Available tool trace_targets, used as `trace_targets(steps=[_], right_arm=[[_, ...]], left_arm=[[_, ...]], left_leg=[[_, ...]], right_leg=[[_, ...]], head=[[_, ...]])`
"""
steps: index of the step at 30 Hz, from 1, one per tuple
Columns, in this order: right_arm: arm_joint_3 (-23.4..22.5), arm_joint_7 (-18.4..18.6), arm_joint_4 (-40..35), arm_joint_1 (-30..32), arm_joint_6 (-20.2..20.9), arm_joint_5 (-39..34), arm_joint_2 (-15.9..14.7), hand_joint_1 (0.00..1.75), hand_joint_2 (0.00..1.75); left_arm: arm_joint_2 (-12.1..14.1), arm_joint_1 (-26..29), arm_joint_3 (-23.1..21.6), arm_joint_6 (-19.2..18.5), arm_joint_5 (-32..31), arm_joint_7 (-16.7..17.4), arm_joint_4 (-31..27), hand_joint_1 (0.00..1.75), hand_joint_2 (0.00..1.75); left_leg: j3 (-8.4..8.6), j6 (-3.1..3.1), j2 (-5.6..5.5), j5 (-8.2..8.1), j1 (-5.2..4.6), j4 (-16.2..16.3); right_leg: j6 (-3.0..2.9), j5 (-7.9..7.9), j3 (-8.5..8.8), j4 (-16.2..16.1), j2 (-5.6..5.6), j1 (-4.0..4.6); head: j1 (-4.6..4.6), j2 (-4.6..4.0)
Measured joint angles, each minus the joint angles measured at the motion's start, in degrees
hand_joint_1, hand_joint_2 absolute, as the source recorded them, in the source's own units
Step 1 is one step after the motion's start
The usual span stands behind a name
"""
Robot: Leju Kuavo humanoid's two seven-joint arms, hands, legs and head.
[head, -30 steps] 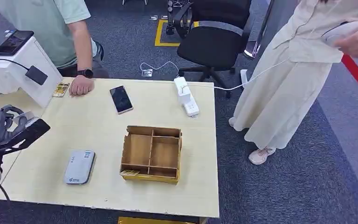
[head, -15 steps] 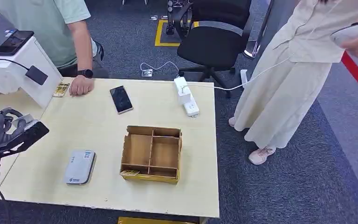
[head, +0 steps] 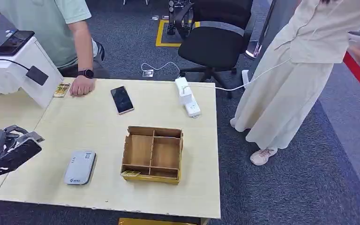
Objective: Pass the card to the sensor for recognition and then transmit it.
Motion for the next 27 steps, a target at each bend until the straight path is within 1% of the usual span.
trace_targets(steps=[4, 6, 12, 19, 21, 22, 23, 24, 25, 27], right_arm=[[-0.4, -0.7, 0.1, -0.2, 0.0, 0.7, 0.0, 0.0, 0.0], [-0.7, -0.7, 0.2, -0.3, 0.0, 0.8, 0.0, 0.0, 0.0], [-1.1, -0.8, 0.3, -0.4, 0.0, 0.9, 0.0, 0.0, 0.0], [-1.1, -0.8, 0.3, -0.4, 0.0, 0.9, 0.0, 0.0, 0.0], [-1.2, -0.9, 0.3, -0.4, -0.1, 1.2, 0.0, 0.0, 0.0], [-1.3, -1.3, 0.5, -0.5, -0.2, 1.5, 0.0, 0.0, 0.0], [-1.3, -1.4, 0.5, -0.6, -0.2, 1.6, 0.0, 0.0, 0.0], [-1.3, -1.4, 0.6, -0.6, -0.4, 2.0, 0.0, 0.0, 0.0], [-1.4, -1.4, 0.8, -0.6, -0.5, 2.4, 0.0, 0.0, 0.0], [-1.5, -1.4, 0.9, -0.6, -0.5, 2.4, 0.0, 0.0, 0.0]], left_arm=[[-2.6, 1.3, 2.7, -3.4, 10.9, 0.1, -0.1, 1.75, 1.75], [-3.9, 2.0, 4.2, -4.3, 14.6, 0.2, -0.4, 1.75, 1.75], [-6.5, 2.6, 6.5, -4.8, 16.2, 0.3, -0.4, 1.75, 1.75], [-6.6, 2.6, 6.6, -4.8, 16.6, 0.4, -0.4, 1.75, 1.75], [-7.3, 2.5, 7.0, -4.8, 18.4, 0.6, -0.4, 1.75, 1.75], [-8.4, 2.5, 7.6, -5.1, 22.3, 2.0, -0.4, 1.75, 1.75], [-8.7, 2.5, 7.8, -5.3, 24.3, 3.5, -0.4, 1.75, 1.75], [-8.7, 2.6, 8.1, -5.7, 26.0, 5.8, -0.4, 1.75, 1.75], [-8.0, 3.1, 8.3, -6.2, 26.3, 7.7, -0.4, 1.75, 1.75], [-7.7, 3.2, 8.3, -6.3, 26.3, 7.9, -0.4, 1.75, 1.75]], left_leg=[[0.0, 0.0, 0.01, 0.0, -0.01, 0.0], [0.0, 0.0, 0.0, 0.0, 0.0, 0.0], [0.0, 0.0, -0.02, 0.0, 0.0, 0.0], [0.0, 0.0, -0.02, 0.0, 0.0, 0.0], [0.01, 0.0, -0.02, 0.0, 0.0, 0.0], [0.01, 0.0, -0.02, 0.0, 0.0, 0.0], [0.01, 0.0, -0.02, 0.0, 0.0, 0.0], [0.0, 0.0, -0.02, 0.0, 0.0, 0.0], [0.0, 0.0, -0.02, 0.0, 0.0, 0.0], [-0.01, 0.0, -0.03, 0.0, 0.01, 0.0]], right_leg=[[0.0, 0.0, 0.0, 0.0, 0.01, 0.0], [0.0, 0.0, 0.0, 0.0, 0.0, 0.0], [0.0, 0.0, 0.0, 0.0, -0.03, 0.0], [0.0, 0.0, 0.0, 0.0, -0.03, 0.0], [0.0, 0.0, 0.0, 0.0, -0.03, 0.0], [0.0, 0.0, 0.0, 0.0, -0.03, 0.0], [0.0, 0.0, 0.0, 0.0, -0.03, 0.0], [0.0, 0.0, 0.0, 0.0, -0.03, 0.0], [0.0, 0.0, -0.01, 0.0, -0.03, 0.01], [0.0, 0.0, 0.0, 0.0, -0.05, 0.01]], head=[[-0.02, 0.0], [0.0, 0.02], [-0.02, 0.0], [-0.02, 0.02], [-0.02, 0.0], [-0.02, 0.0], [0.0, 0.02], [-0.02, 0.0], [-0.02, 0.0], [-0.02, 0.0]])
